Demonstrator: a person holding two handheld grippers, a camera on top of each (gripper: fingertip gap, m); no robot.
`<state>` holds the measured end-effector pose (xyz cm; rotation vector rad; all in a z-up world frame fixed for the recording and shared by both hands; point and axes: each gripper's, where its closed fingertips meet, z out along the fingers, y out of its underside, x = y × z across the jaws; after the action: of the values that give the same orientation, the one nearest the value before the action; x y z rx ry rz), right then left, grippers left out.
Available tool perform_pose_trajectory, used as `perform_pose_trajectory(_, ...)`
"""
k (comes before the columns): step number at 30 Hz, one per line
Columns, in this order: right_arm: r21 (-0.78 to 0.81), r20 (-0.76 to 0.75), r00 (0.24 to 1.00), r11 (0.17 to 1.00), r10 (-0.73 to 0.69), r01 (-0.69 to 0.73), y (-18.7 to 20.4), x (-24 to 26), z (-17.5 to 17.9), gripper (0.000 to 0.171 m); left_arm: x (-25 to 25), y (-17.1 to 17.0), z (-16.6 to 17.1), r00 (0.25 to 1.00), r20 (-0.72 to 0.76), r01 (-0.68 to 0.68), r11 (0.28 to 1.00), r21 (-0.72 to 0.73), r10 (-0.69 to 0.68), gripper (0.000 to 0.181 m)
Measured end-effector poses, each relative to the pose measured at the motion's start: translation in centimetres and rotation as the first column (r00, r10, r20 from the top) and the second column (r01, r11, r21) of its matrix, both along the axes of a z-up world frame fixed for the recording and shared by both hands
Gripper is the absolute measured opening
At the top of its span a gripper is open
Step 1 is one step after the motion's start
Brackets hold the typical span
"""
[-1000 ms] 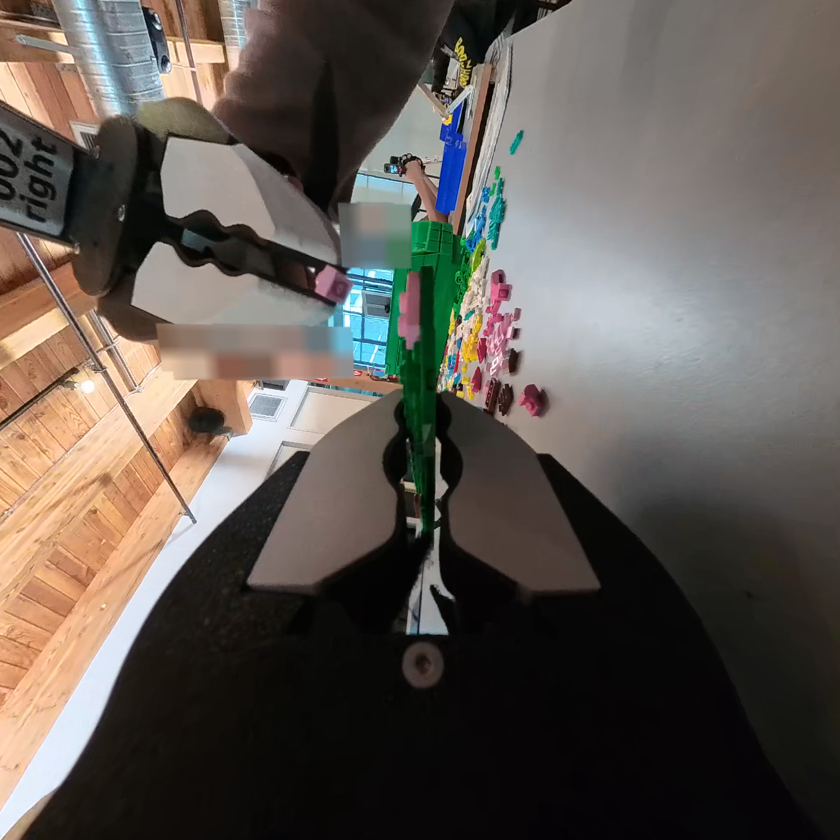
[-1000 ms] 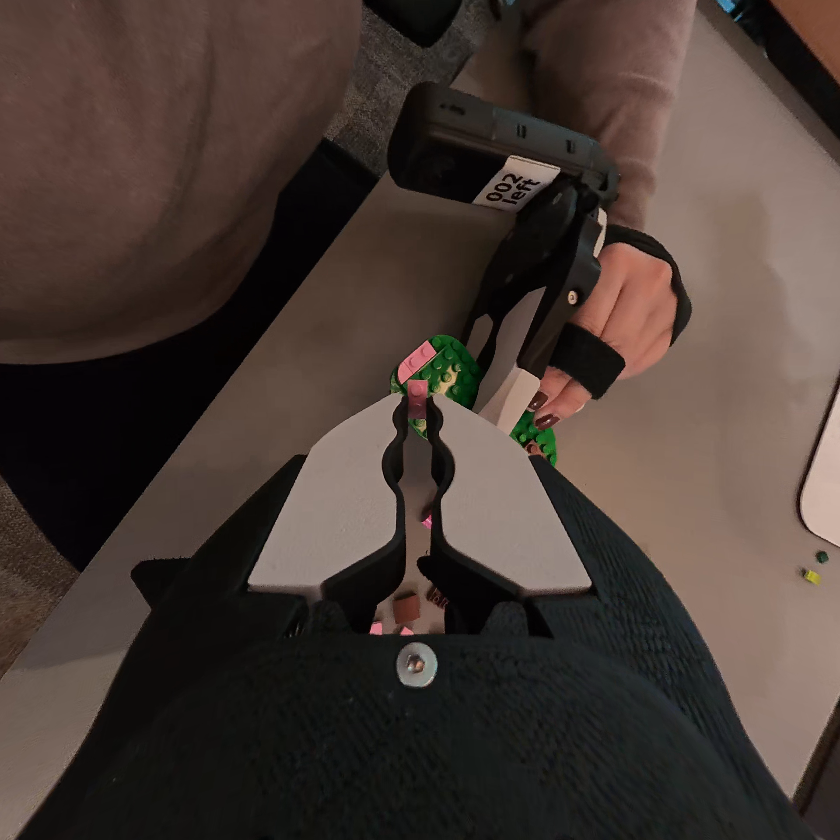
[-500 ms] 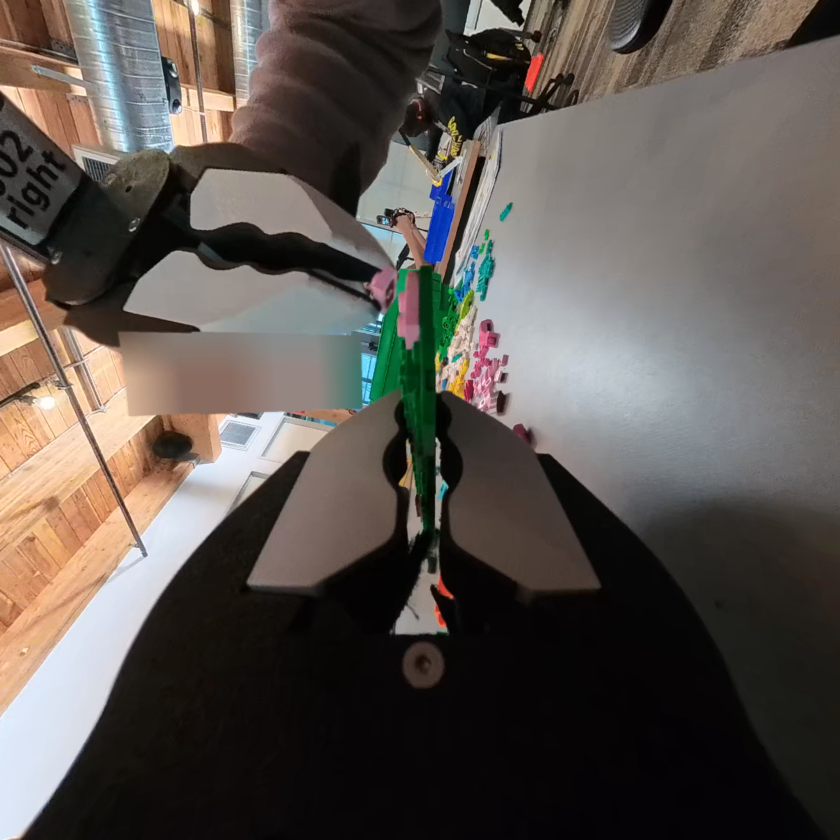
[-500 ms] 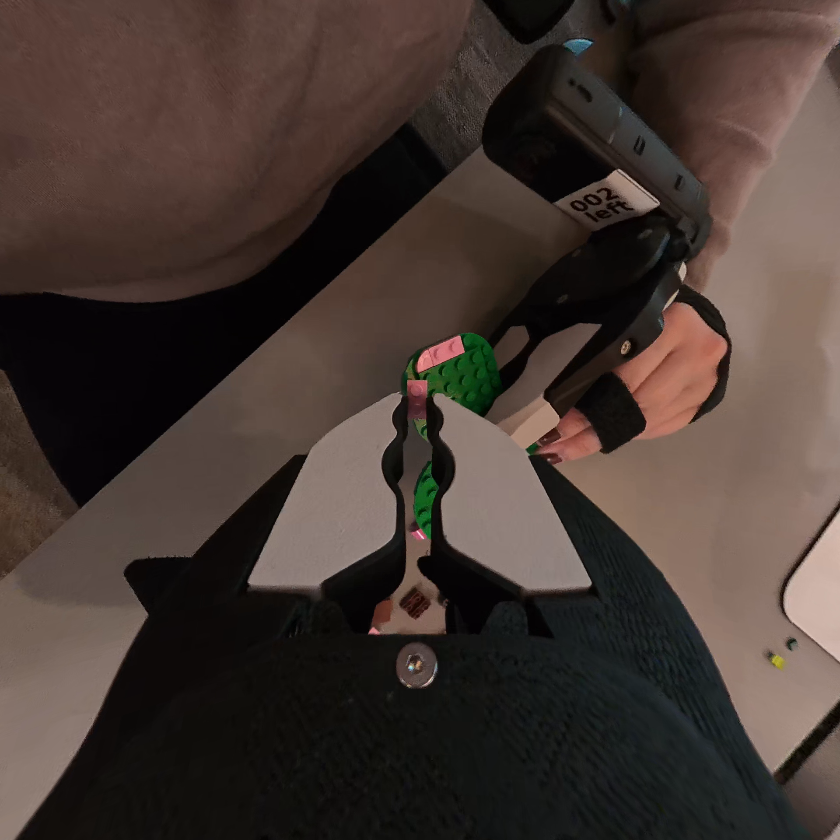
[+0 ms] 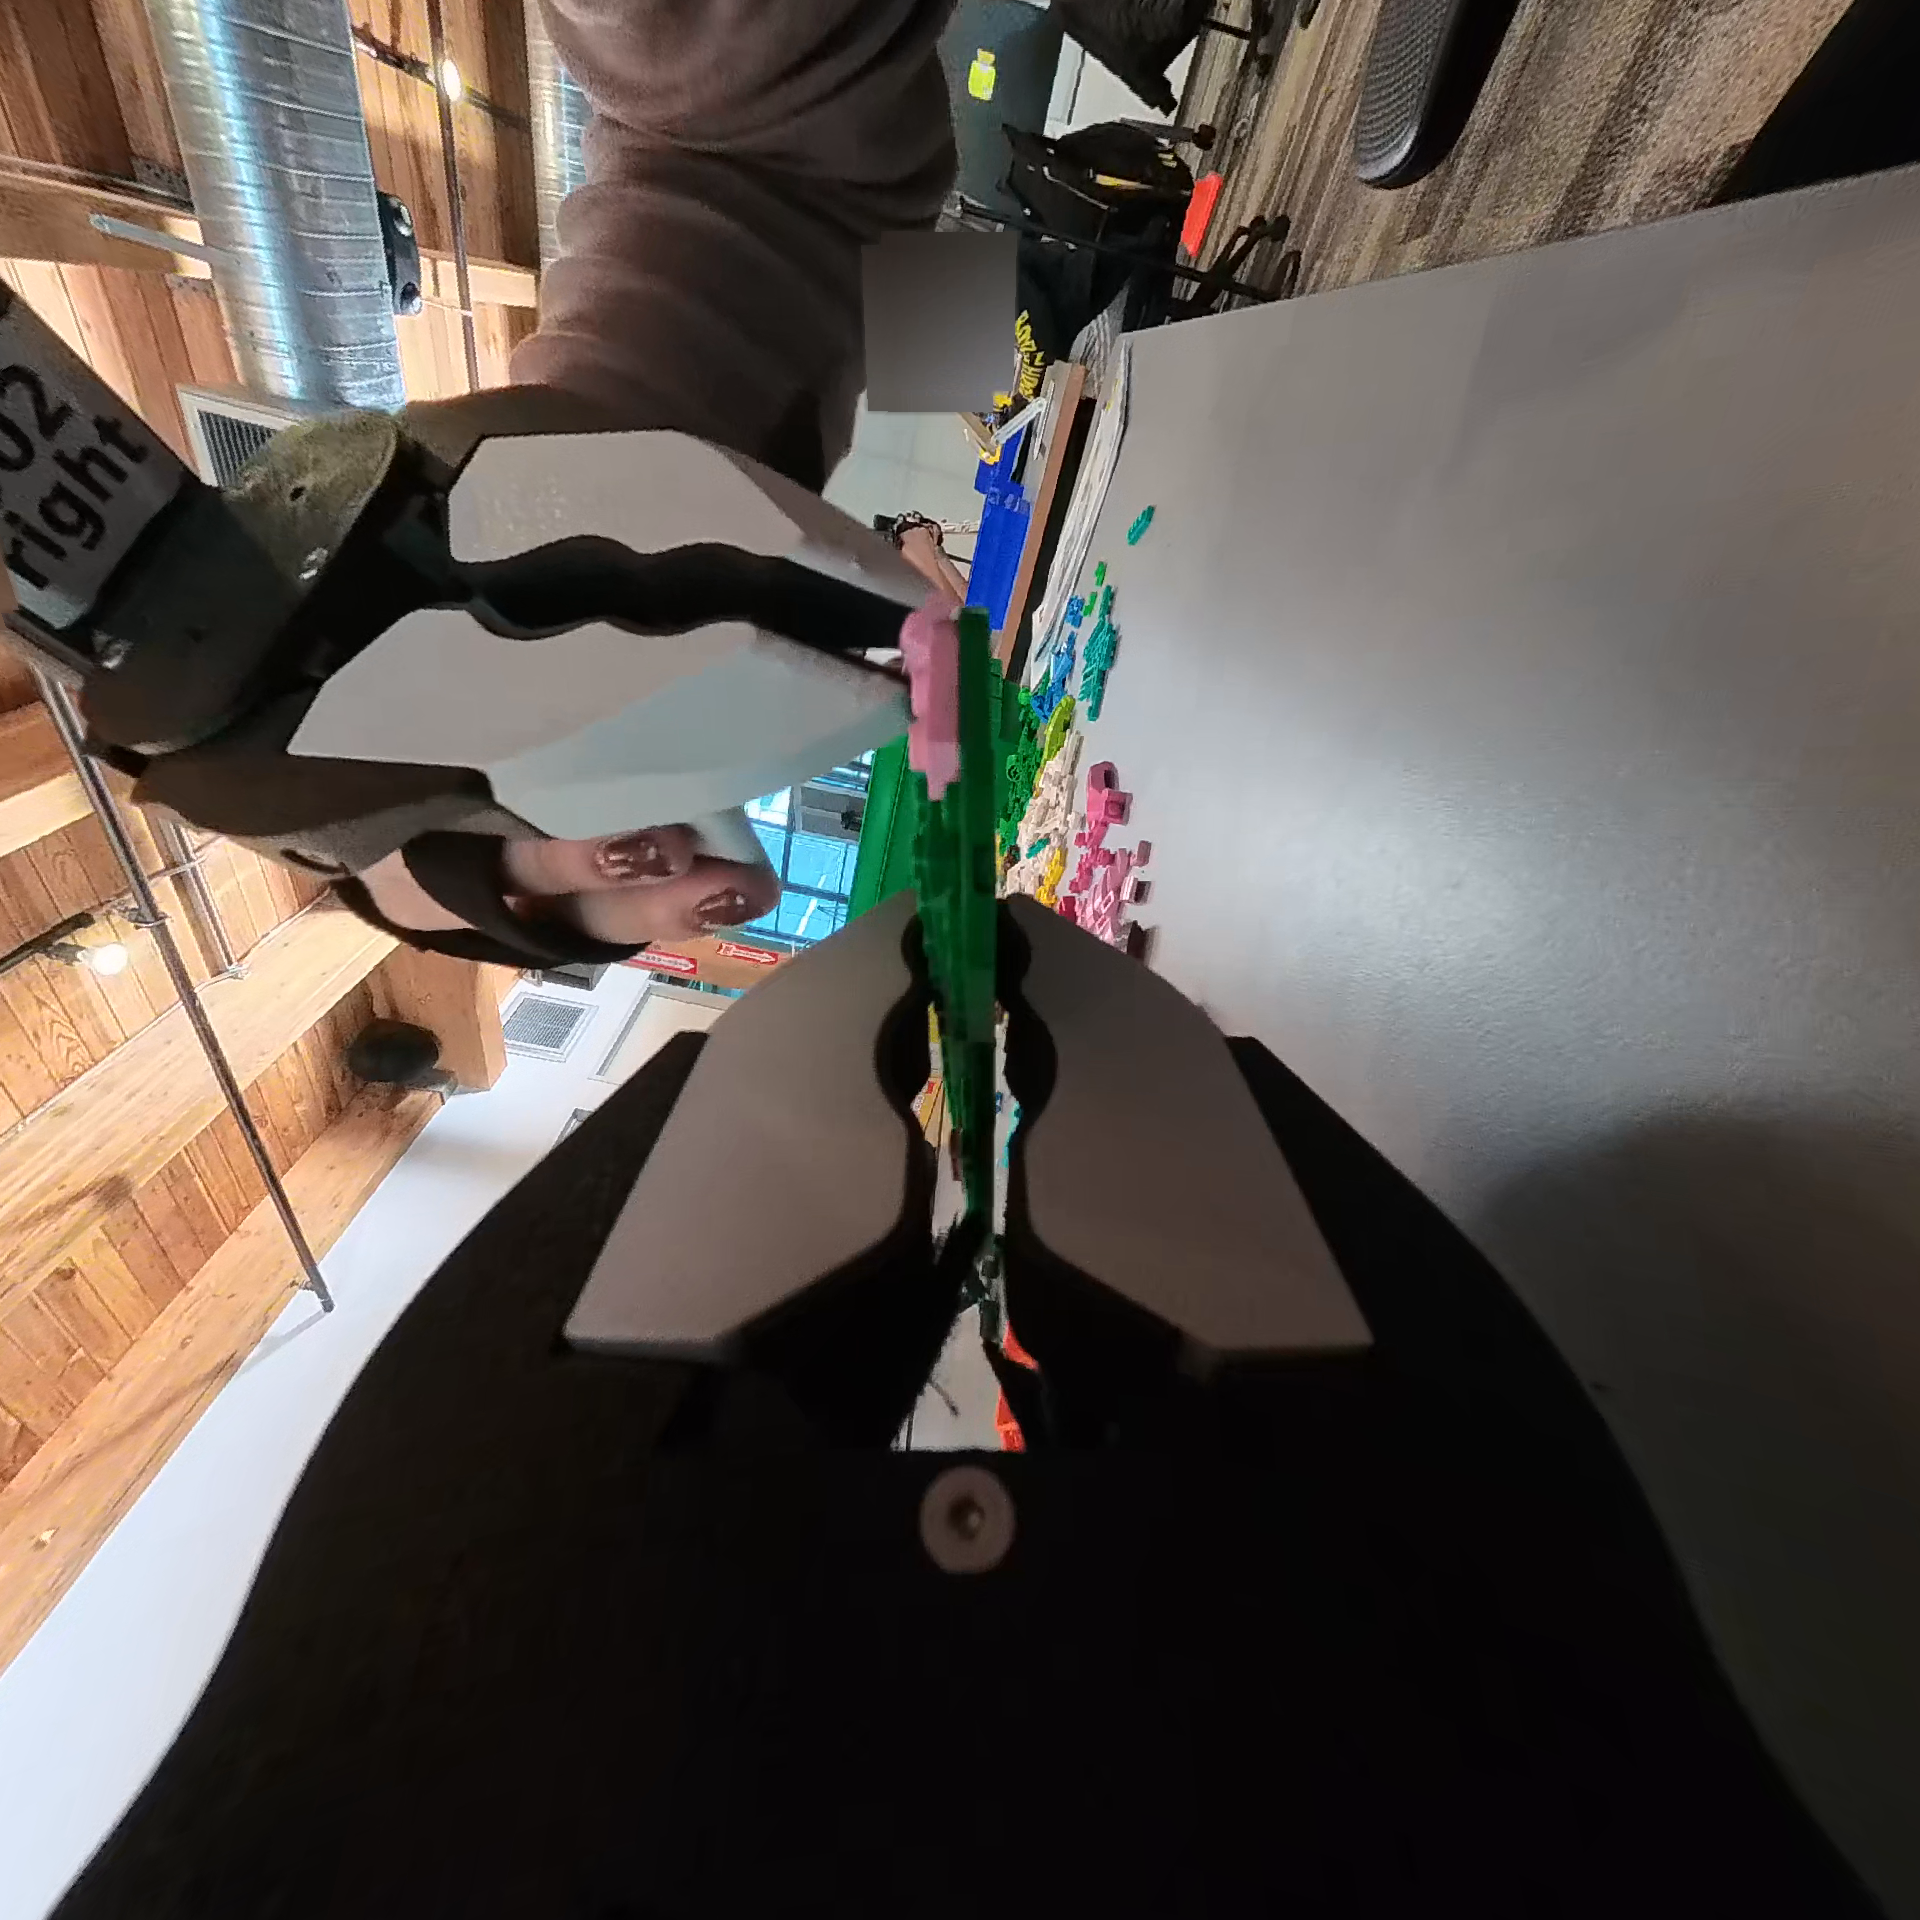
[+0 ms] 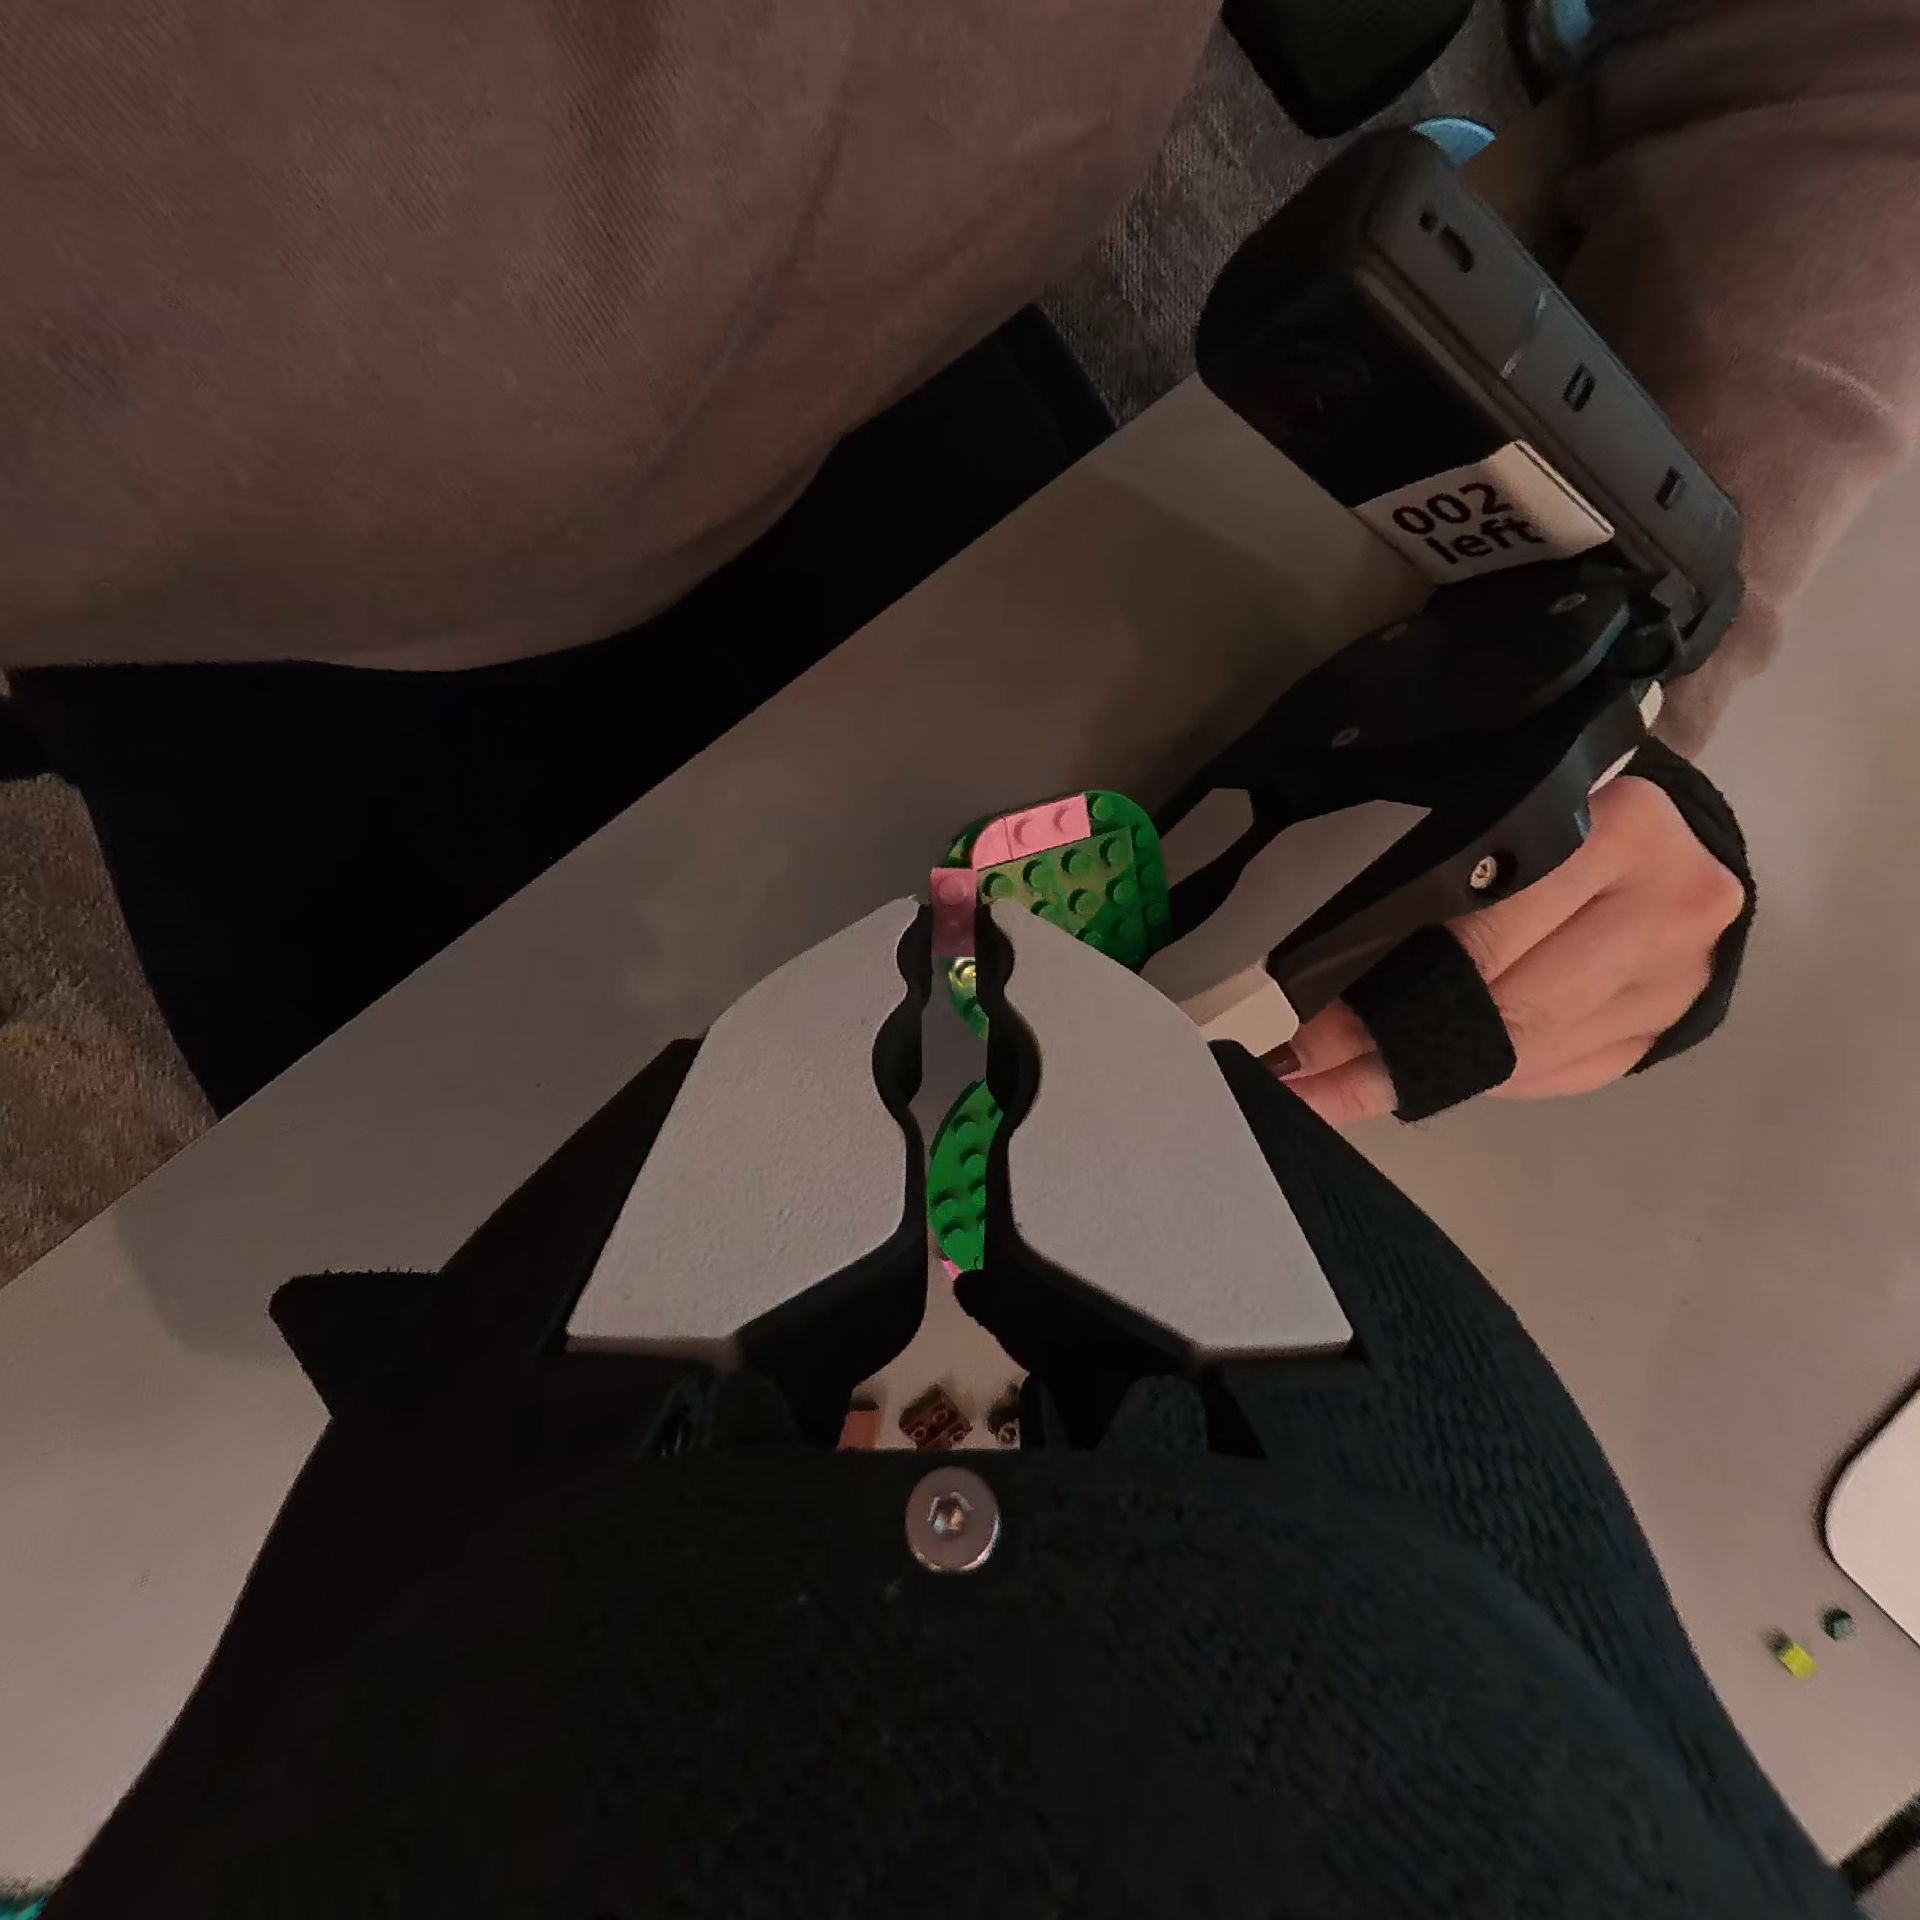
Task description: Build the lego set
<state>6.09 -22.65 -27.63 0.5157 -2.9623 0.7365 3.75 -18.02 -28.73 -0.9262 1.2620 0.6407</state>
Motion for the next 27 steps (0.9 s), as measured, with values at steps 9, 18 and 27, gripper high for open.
perform_pose_trajectory(9,0.022,-0.013,1.0,1.0,0.023,-0.022,-0.1,-0.4,0.3,0.005,0.1,-0.1,0.0,1.0,0.001,0.006,1.0,-0.001,-0.006,0.009)
perform_pose_trajectory(18,0.038,-0.021,1.0,0.999,0.008,-0.007,0.0,-0.7,-0.2,0.008,0.0,-0.1,0.0,1.0,0.001,0.006,1.0,-0.006,-0.006,0.009)
perform_pose_trajectory(27,-0.035,-0.132,0.976,0.985,-0.173,0.17,1.1,-1.2,0.5,0.032,-0.9,0.4,0.3,0.999,0.041,-0.028,0.999,-0.017,0.029,0.009)
